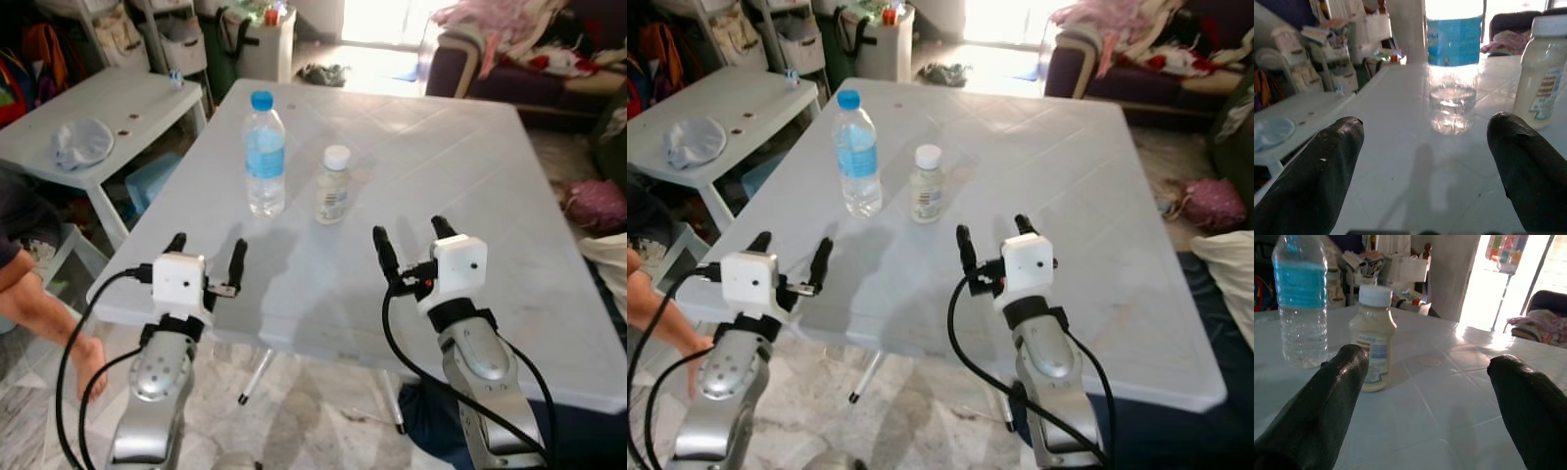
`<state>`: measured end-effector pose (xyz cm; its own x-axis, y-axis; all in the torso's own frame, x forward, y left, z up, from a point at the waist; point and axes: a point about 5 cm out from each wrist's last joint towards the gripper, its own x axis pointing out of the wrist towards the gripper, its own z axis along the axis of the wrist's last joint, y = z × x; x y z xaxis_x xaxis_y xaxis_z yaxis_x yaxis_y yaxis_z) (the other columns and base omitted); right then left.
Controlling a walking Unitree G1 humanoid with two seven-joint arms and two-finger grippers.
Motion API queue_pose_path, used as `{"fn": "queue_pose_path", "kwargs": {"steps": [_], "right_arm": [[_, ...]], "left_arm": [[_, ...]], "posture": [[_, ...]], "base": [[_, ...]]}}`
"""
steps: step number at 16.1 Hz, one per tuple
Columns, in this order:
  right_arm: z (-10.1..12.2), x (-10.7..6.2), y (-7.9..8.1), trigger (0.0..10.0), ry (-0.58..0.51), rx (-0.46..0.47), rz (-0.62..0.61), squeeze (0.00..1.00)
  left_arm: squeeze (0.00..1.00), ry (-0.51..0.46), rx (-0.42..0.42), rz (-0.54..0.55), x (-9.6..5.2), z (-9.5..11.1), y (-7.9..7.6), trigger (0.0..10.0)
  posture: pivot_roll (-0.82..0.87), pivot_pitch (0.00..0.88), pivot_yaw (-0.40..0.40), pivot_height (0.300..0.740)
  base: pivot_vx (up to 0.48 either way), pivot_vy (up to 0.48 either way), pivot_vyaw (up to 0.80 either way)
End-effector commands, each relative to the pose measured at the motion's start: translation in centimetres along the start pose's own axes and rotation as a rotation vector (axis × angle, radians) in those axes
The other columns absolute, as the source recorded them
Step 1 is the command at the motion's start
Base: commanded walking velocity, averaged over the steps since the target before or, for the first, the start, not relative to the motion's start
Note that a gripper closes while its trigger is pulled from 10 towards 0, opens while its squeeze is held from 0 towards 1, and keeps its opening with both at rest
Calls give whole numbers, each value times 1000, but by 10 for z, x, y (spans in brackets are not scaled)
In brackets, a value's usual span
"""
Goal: Restocking fridge
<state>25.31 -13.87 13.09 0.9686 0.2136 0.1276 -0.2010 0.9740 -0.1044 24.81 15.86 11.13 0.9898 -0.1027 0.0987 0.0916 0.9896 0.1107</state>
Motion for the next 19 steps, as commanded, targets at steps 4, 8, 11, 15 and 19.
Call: {"fn": "queue_pose_path", "kwargs": {"steps": [4, 8, 11, 15, 19], "right_arm": [[7, 3, -4, 10000, -28, 1, -34, 0], [-2, -13, -16, 10000, 12, 3, -145, 0], [2, -10, -16, 10000, -1, -2, -145, 0], [1, -12, -10, 10000, 2, -12, -141, 0], [1, -11, -10, 10000, 1, -17, -145, 0]], "left_arm": [[0, -56, -6, -11, 6, 12, 1, 10000], [0, -37, -8, -22, 1, 7, -1, 10000], [0, -33, -19, -37, 3, 7, -2, 10000], [0, -21, -36, -29, -3, 6, -4, 10000], [0, -15, -38, -22, -6, 5, -3, 10000]], "posture": [[2, 0, -7, 740], [-14, 0, 15, 740], [-19, 0, 20, 740], [-14, 0, 19, 740], [-12, 0, 21, 740]], "base": [[315, 0, 0], [315, 0, 0], [211, 0, 0], [0, 0, 0], [0, 0, 0]]}}
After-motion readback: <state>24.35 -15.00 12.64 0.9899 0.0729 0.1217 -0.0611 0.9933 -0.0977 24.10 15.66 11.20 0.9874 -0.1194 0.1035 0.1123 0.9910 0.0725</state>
